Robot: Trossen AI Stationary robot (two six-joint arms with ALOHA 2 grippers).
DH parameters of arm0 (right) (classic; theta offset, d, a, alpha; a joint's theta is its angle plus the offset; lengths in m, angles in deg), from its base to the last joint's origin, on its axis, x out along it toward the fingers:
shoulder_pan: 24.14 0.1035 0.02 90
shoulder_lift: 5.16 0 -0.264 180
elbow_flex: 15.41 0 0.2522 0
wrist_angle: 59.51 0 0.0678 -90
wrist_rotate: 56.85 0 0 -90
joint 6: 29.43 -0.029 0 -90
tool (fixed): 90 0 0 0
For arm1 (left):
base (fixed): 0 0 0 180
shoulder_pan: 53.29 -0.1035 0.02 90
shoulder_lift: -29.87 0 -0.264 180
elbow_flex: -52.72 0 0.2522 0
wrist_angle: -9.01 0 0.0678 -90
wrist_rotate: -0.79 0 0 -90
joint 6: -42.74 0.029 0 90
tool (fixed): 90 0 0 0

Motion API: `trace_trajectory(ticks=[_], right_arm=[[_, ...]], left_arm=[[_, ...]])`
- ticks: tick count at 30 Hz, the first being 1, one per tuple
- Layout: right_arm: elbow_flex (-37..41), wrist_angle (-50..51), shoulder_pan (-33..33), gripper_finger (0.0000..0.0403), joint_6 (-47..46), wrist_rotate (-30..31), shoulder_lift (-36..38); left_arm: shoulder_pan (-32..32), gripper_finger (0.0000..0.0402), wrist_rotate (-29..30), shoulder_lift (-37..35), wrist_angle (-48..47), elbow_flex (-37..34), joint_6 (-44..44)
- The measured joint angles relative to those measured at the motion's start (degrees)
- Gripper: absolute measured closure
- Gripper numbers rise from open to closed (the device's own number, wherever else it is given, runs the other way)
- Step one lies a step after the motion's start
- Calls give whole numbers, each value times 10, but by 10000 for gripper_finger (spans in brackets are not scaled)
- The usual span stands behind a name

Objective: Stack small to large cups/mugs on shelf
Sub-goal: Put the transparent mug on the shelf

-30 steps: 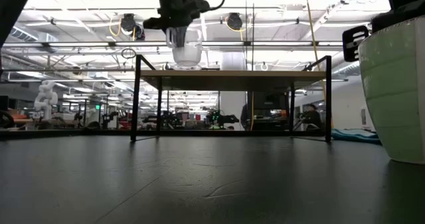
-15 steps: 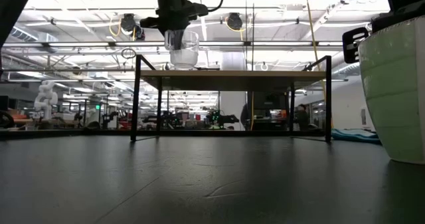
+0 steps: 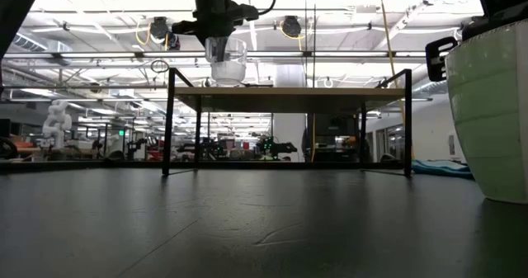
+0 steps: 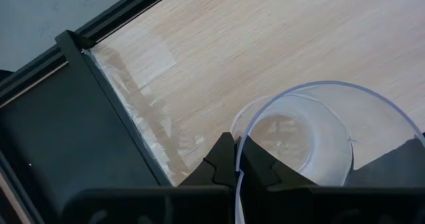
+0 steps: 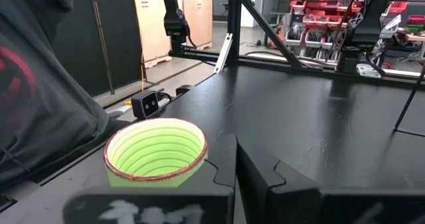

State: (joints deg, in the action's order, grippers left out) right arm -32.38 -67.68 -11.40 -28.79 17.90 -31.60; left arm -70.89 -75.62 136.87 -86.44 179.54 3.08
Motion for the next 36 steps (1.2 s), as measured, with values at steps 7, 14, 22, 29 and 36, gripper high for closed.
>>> trace_trajectory(ticks=[7,14,22,29,36], right_arm=[[0,8,0,403,-1,0,0],[0,8,0,403,-14,0,0],[0,8,0,403,-14,0,0],[0,8,0,403,-15,0,0],[0,8,0,403,-15,0,0]], left_arm=[[0,401,5,3,-3,0,-14],[4,401,7,15,-9,-1,-16],[4,401,12,18,-3,0,-12],[4,399,15,18,-3,0,-11],[4,394,11,18,-3,0,5]])
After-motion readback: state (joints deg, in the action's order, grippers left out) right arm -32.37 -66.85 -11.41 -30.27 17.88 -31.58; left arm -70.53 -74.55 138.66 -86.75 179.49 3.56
